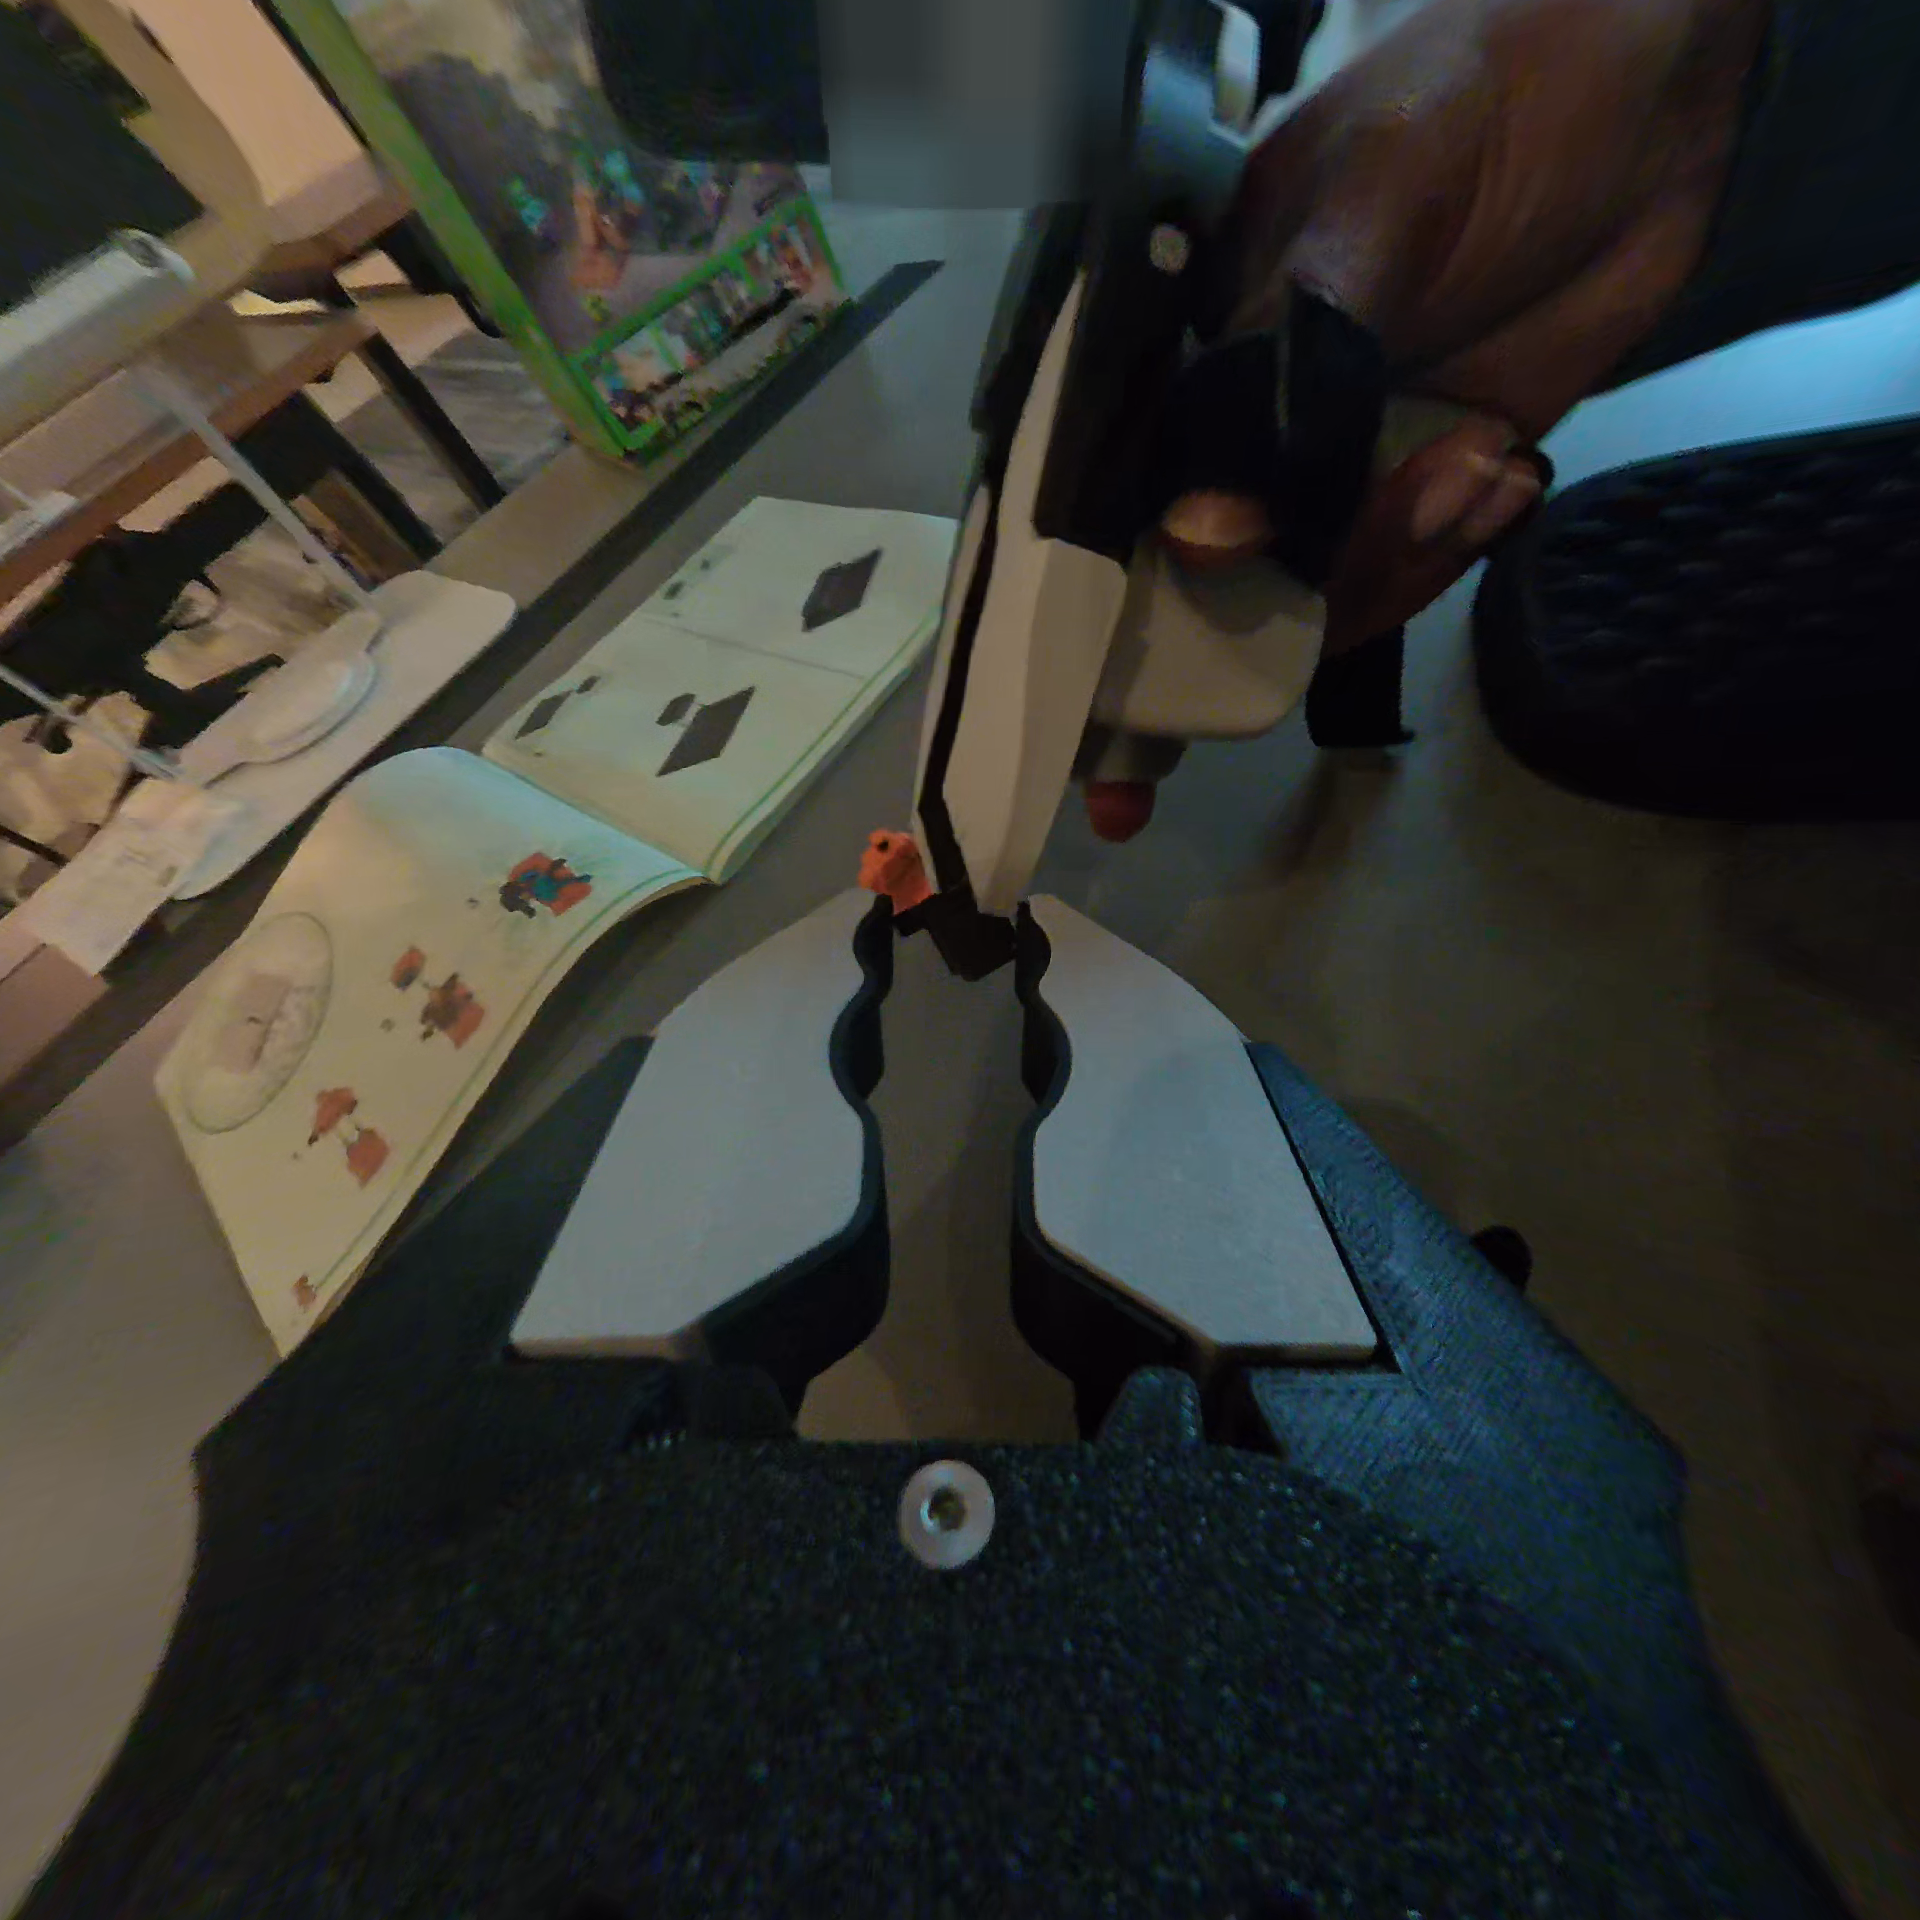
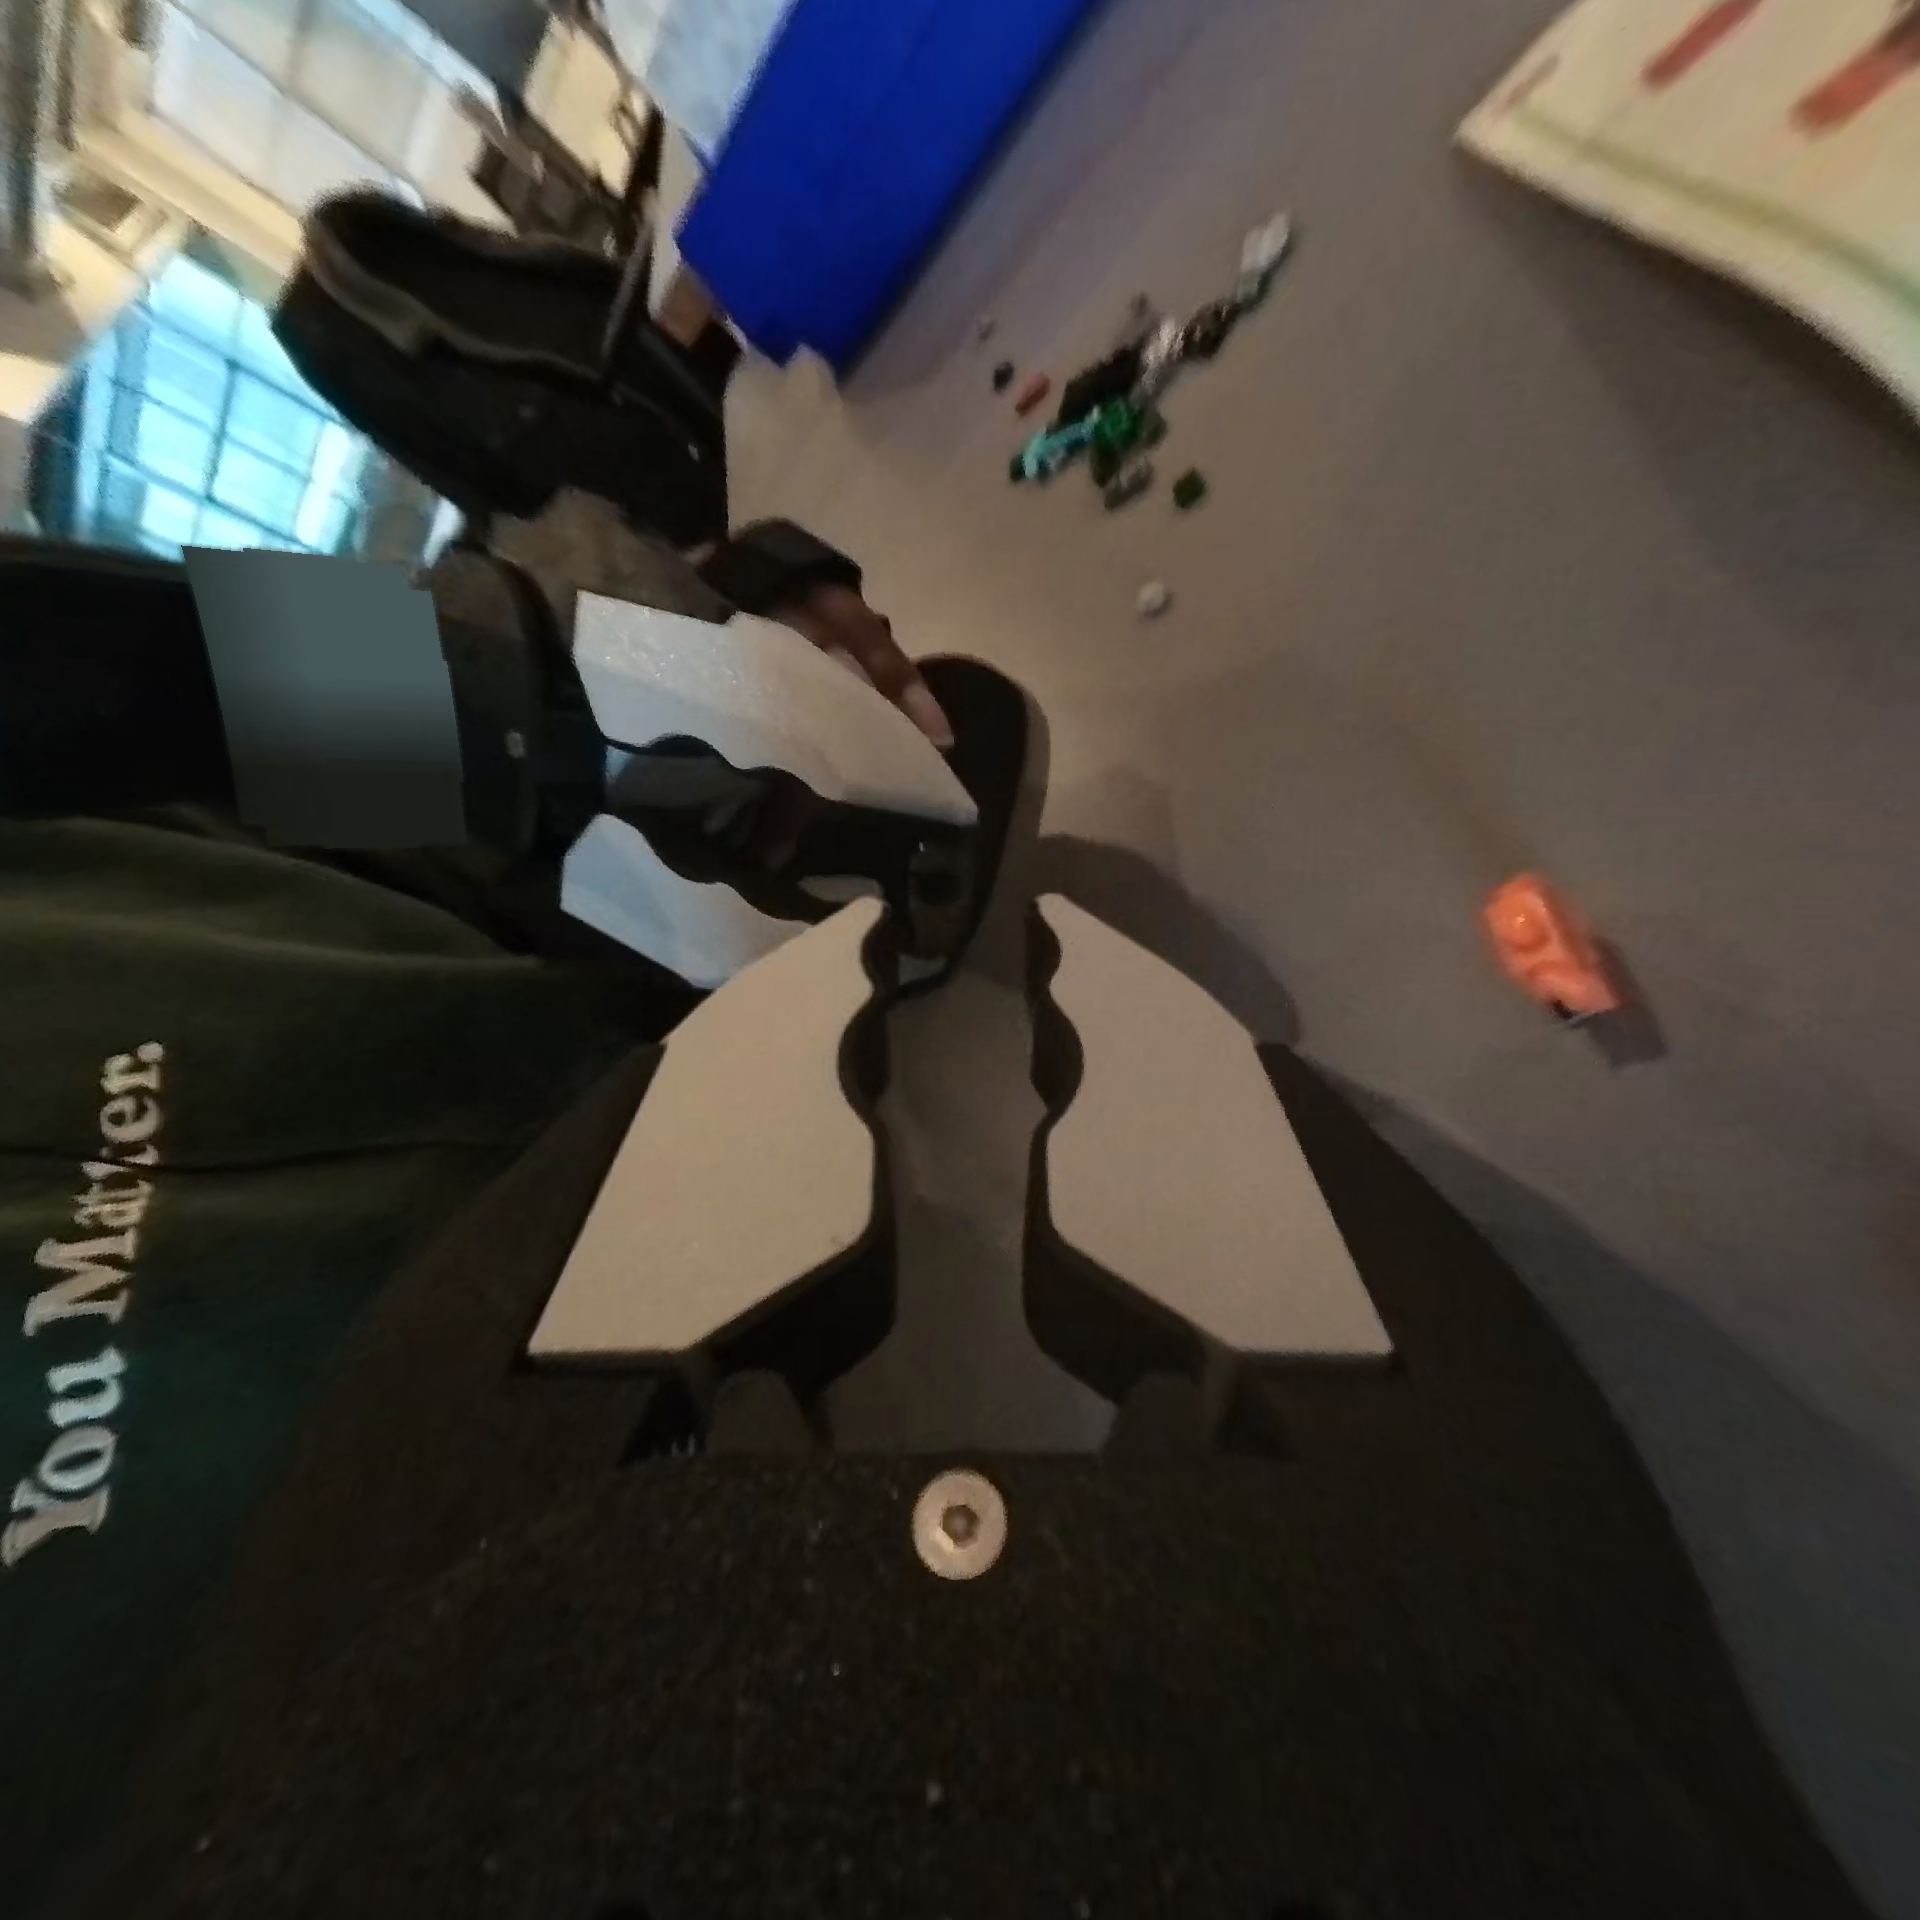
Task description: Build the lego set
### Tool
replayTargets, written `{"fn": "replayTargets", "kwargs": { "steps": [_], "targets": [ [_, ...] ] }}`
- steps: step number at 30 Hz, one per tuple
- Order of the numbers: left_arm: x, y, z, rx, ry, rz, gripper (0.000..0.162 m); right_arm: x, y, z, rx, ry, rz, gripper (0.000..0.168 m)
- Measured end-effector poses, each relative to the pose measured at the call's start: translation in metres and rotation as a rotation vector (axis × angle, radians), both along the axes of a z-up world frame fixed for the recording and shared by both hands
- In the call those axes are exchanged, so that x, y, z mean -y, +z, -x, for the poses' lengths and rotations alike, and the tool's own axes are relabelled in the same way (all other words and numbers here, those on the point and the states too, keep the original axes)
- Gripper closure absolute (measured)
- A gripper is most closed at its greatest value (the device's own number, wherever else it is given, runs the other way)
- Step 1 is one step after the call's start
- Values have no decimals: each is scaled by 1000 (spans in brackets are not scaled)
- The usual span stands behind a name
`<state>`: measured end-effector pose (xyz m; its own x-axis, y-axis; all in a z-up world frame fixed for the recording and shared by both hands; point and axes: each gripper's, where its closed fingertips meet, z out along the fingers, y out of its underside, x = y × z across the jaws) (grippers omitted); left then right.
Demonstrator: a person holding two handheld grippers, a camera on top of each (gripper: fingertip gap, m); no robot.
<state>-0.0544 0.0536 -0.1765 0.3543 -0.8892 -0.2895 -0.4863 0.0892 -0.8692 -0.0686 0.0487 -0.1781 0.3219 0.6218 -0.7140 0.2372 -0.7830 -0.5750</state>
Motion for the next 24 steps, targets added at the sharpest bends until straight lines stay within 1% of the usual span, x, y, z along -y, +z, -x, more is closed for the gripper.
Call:
{"fn": "replayTargets", "kwargs": {
  "steps": [1, 2, 6, 7, 10, 11, 14, 18, 20, 24],
  "targets": [
    [0, -1, 0, -3, 3, 3, 139, 1, 1, 0, -8, 4, 7, 149],
    [0, -1, 0, -2, 6, 1, 140, 1, 2, 0, -15, 5, 5, 156],
    [1, -5, -1, 9, -3, 42, 139, 0, -4, -2, 2, 26, -24, 157],
    [2, -5, -2, 26, -17, 78, 137, 1, -5, -4, 1, 33, -30, 157],
    [10, -10, -4, 66, -84, 248, 117, 1, -1, -12, -8, 46, -65, 157],
    [10, -10, -3, 85, -101, 294, 116, -2, 0, -18, 13, 43, -107, 157],
    [0, -16, 0, 102, -130, 406, 118, -11, 8, -37, 58, 31, -239, 157],
    [-16, -24, -5, 88, -207, 537, 121, -18, 16, -60, 65, 16, -321, 157],
    [-29, -28, -11, 62, -229, 532, 123, -18, 15, -68, 84, 15, -360, 157],
    [-49, -48, -25, -44, -291, 536, 126, -15, 11, -78, 106, 15, -397, 157]
  ]
}}
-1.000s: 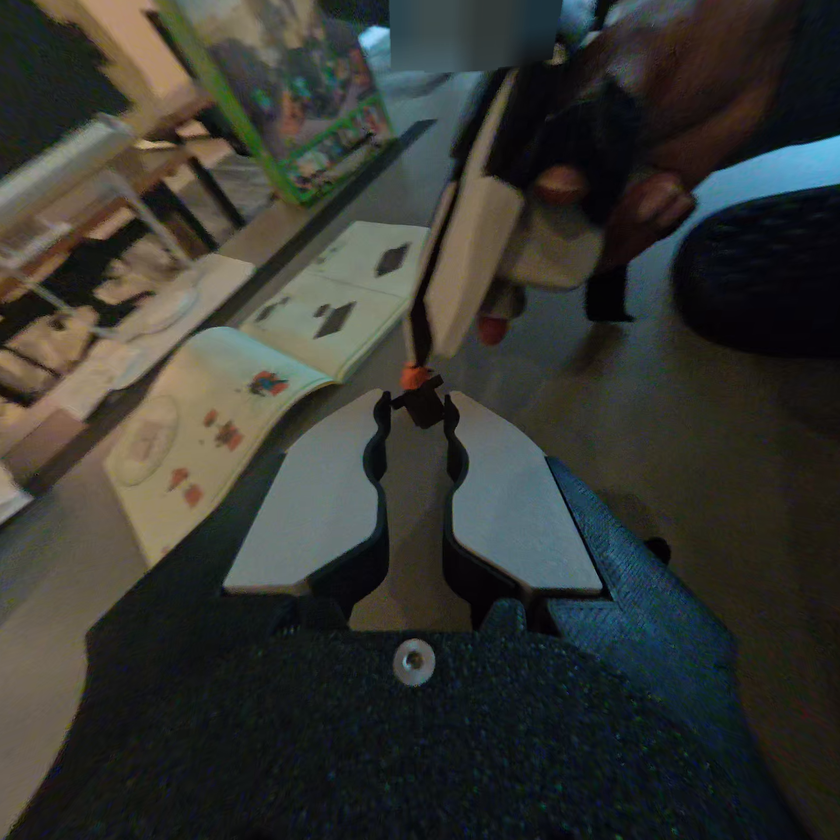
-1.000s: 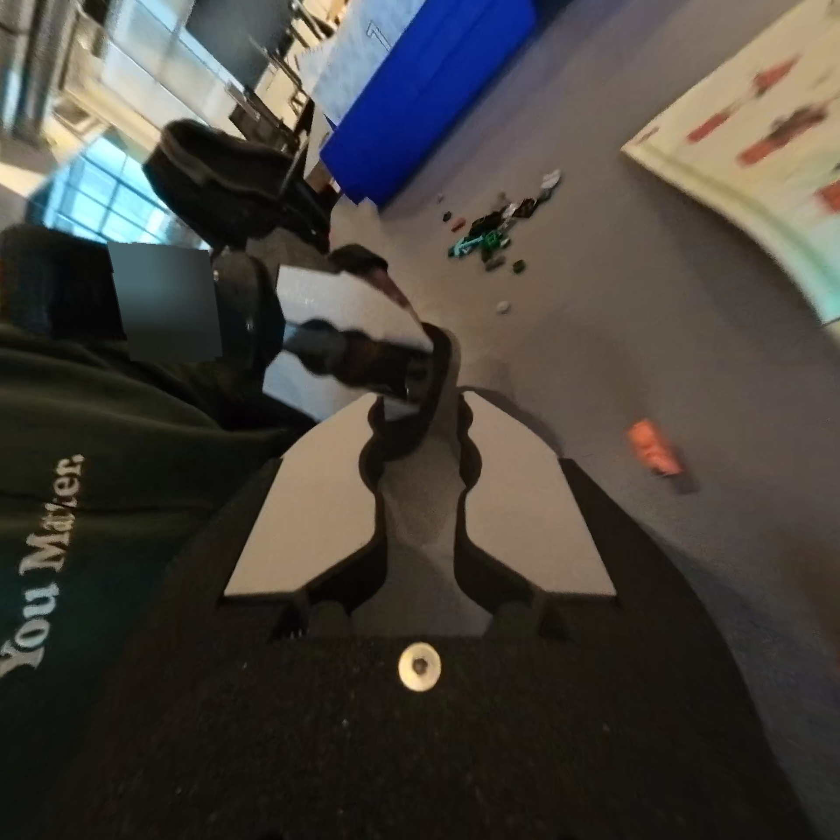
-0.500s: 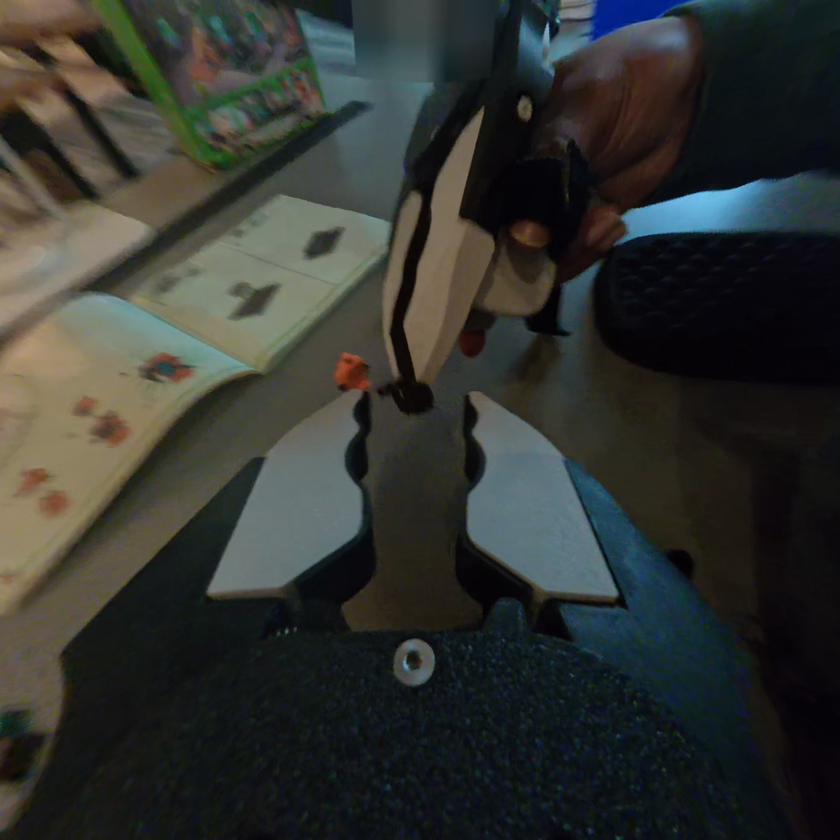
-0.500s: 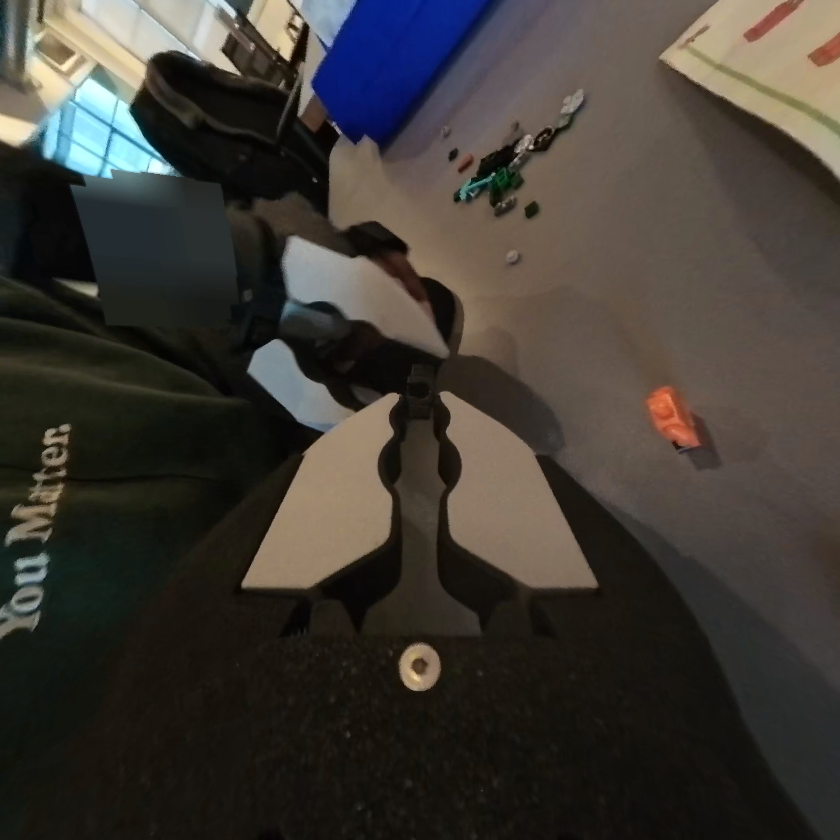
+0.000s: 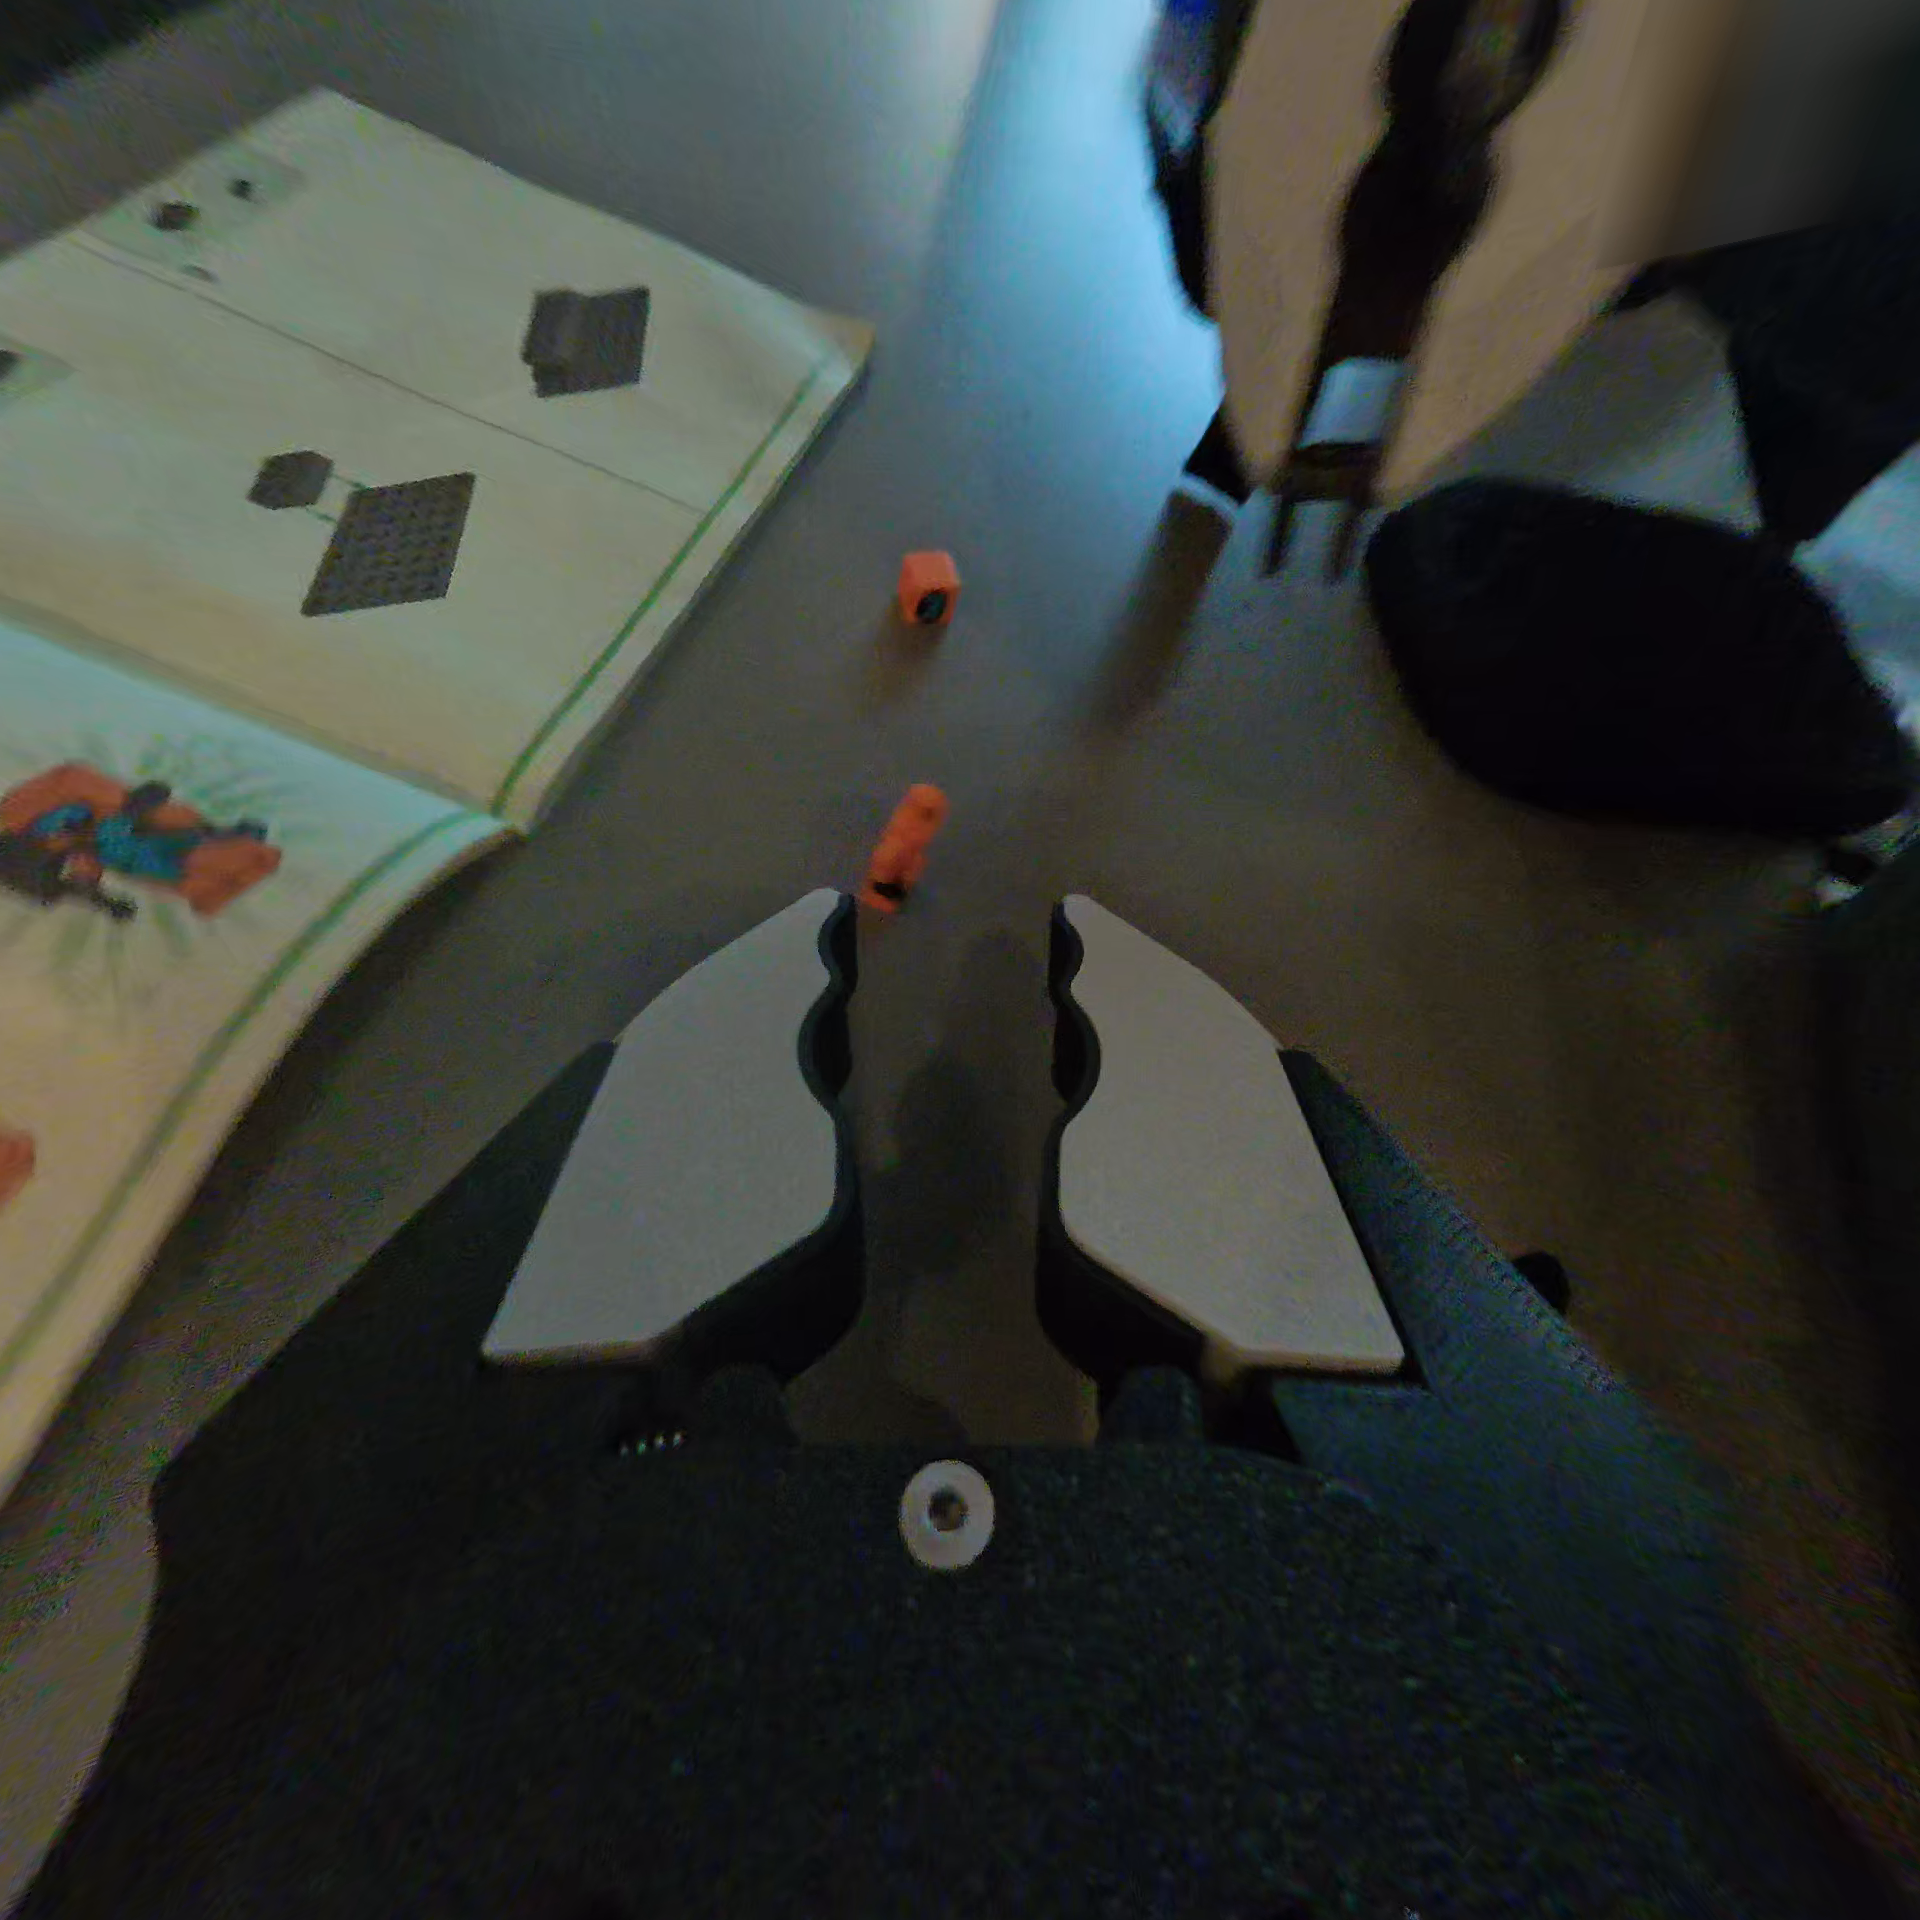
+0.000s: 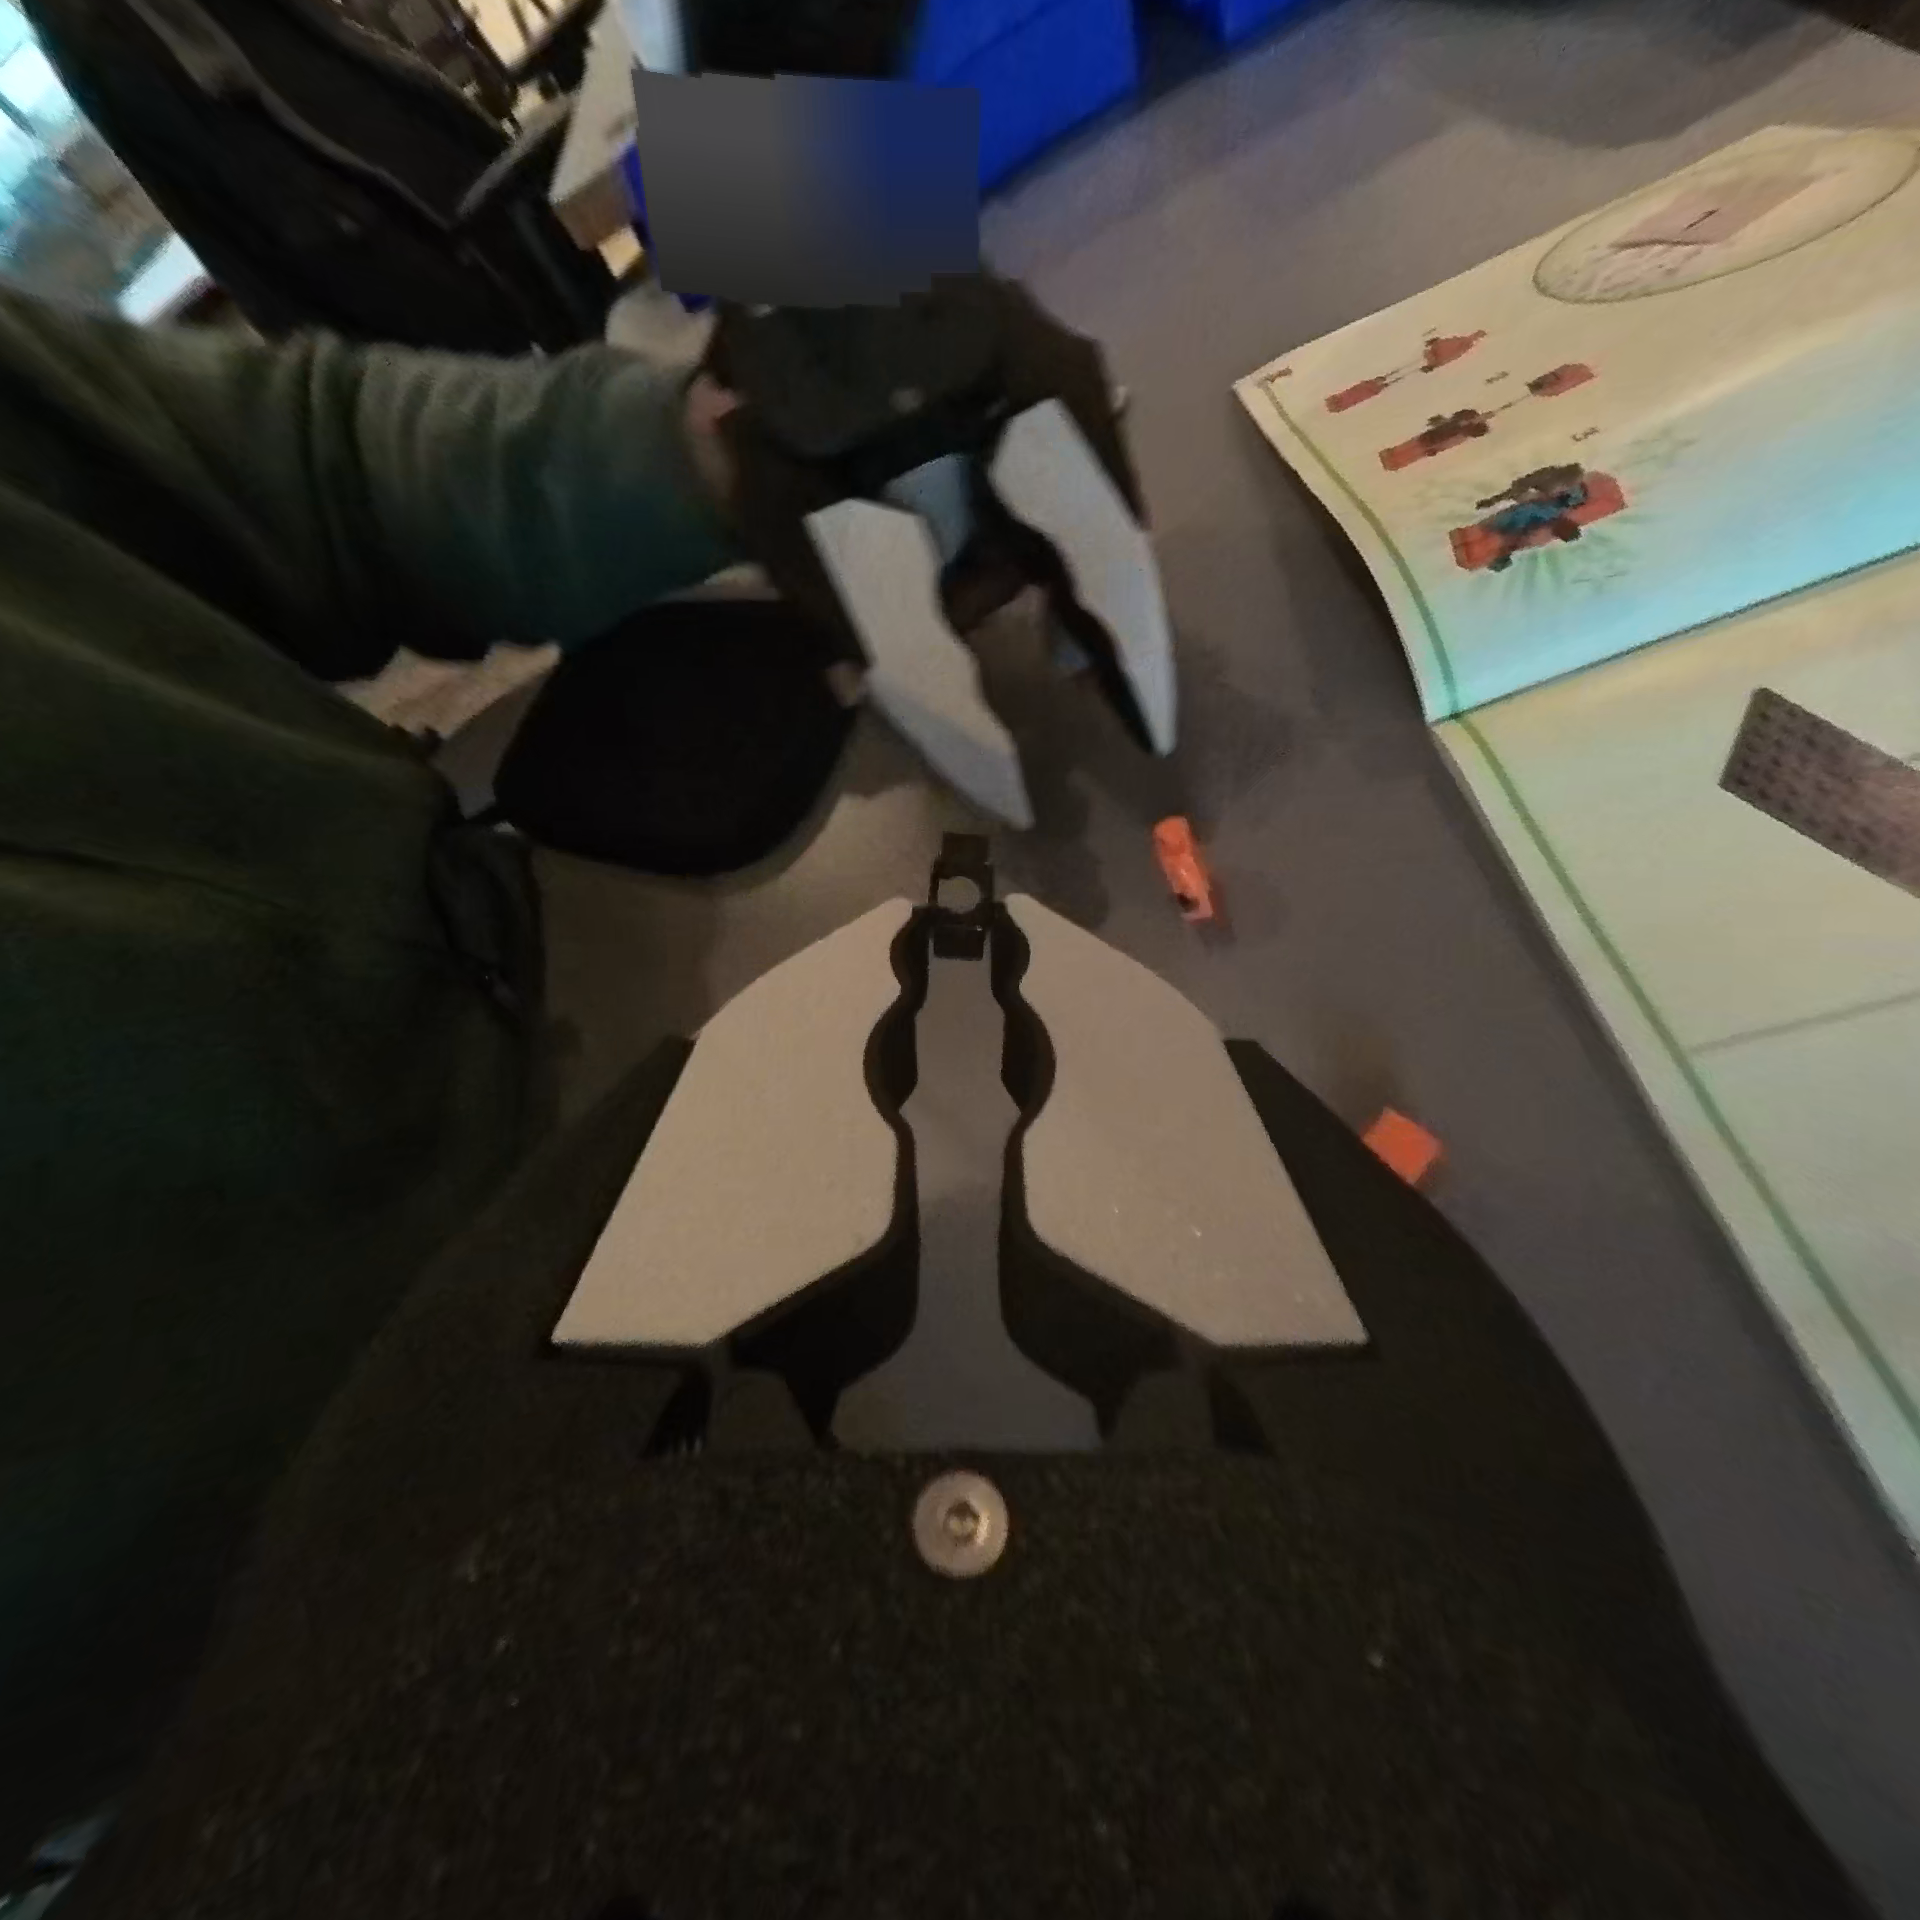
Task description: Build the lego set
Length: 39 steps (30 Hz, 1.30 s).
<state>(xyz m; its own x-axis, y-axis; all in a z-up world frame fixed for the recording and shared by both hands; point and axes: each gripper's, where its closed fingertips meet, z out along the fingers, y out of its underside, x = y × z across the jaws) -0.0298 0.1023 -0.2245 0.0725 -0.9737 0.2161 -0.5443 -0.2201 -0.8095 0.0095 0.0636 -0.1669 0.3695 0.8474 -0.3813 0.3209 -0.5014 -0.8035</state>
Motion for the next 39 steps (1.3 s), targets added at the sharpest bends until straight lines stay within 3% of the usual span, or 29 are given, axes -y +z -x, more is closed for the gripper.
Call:
{"fn": "replayTargets", "kwargs": {
  "steps": [5, 12, 15, 26, 39],
  "targets": [
    [-5, -15, -17, -32, -104, 4, 129, 4, -2, -6, 12, -4, -25, 157],
    [-8, -20, -21, -63, -104, -10, 153, 1, 0, -12, -8, -17, -29, 157],
    [-3, -16, -18, -64, -80, 9, 154, -3, 2, -10, -11, -24, -53, 157],
    [56, 14, 10, -17, -107, 401, 154, -5, 5, 24, 38, 127, -32, 157],
    [68, 11, 9, -89, -124, 394, 154, 8, -20, 51, 218, 292, 82, 157]
  ]
}}
